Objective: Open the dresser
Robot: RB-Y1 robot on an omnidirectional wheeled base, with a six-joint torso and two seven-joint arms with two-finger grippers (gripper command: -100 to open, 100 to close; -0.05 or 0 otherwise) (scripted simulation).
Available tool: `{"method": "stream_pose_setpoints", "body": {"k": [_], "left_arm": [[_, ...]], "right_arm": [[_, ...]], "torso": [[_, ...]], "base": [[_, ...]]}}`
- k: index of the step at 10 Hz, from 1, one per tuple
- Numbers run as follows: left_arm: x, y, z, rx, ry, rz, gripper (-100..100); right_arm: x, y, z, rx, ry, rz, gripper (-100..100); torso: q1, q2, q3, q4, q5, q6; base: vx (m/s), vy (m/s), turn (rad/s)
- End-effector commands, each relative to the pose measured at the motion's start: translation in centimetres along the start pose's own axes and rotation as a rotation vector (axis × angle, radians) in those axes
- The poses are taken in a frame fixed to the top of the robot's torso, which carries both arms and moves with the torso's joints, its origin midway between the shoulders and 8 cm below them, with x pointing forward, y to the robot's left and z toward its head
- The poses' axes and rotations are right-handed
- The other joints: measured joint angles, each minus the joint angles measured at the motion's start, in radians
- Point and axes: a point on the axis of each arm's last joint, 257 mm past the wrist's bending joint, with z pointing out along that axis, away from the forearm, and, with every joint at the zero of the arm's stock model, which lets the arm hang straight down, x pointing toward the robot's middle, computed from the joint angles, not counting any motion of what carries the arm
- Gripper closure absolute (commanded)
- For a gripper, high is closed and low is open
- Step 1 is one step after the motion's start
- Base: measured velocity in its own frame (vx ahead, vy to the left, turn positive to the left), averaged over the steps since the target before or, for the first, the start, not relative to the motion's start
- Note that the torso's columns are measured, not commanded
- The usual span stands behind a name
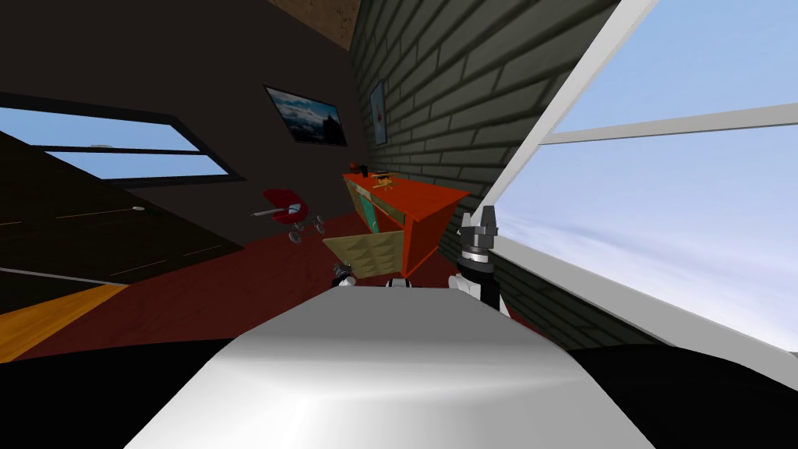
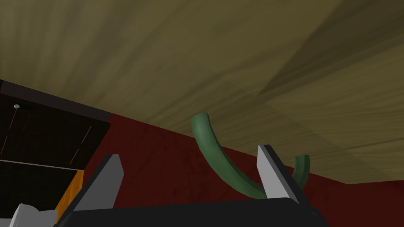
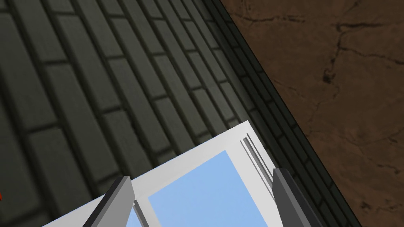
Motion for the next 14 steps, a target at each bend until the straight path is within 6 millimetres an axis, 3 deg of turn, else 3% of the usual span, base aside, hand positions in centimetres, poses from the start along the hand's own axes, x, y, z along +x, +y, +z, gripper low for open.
{"method": "stream_pose_setpoints", "body": {"k": [1, 3, 6, 8, 14], "left_arm": [[0.6, -1.2, 0.9, -0.008, 0.018, 0.026, -100], [0.1, -1.2, 0.9, -0.006, -0.001, -0.011, -100], [1.2, -2.6, 1.9, -0.023, 0.033, 0.033, -100], [0.7, -2.7, 1.9, -0.023, 0.015, -0.006, -100], [2.3, -3.9, 3.0, -0.07, 0.058, 0.036, -100]], "right_arm": [[0.0, 0.0, 0.0, 0.0, 0.0, 0.0, 0], [0.0, 0.0, 0.0, 0.0, 0.0, 0.0, 0], [0.0, 0.0, 0.0, 0.0, 0.0, 0.0, 0], [0.0, 0.0, 0.0, 0.0, 0.0, 0.0, 0], [0.0, 0.0, 0.0, 0.0, 0.0, 0.0, 0]], "torso": [[0.0, 0.0, 0.0, 0.0, 0.0, 0.0], [0.0, 0.0, 0.0, 0.0, 0.0, 0.0], [0.0, 0.0, 0.0, 0.0, 0.0, 0.0], [0.0, 0.0, 0.0, 0.0, 0.0, 0.0], [0.001, 0.0, 0.0, 0.0, 0.0, 0.0]], "base": [[-0.005, -0.054, 0.043], [0.004, -0.039, 0.018], [0.0, -0.049, 0.05], [-0.002, -0.044, 0.013], [0.001, -0.043, 0.038]]}}
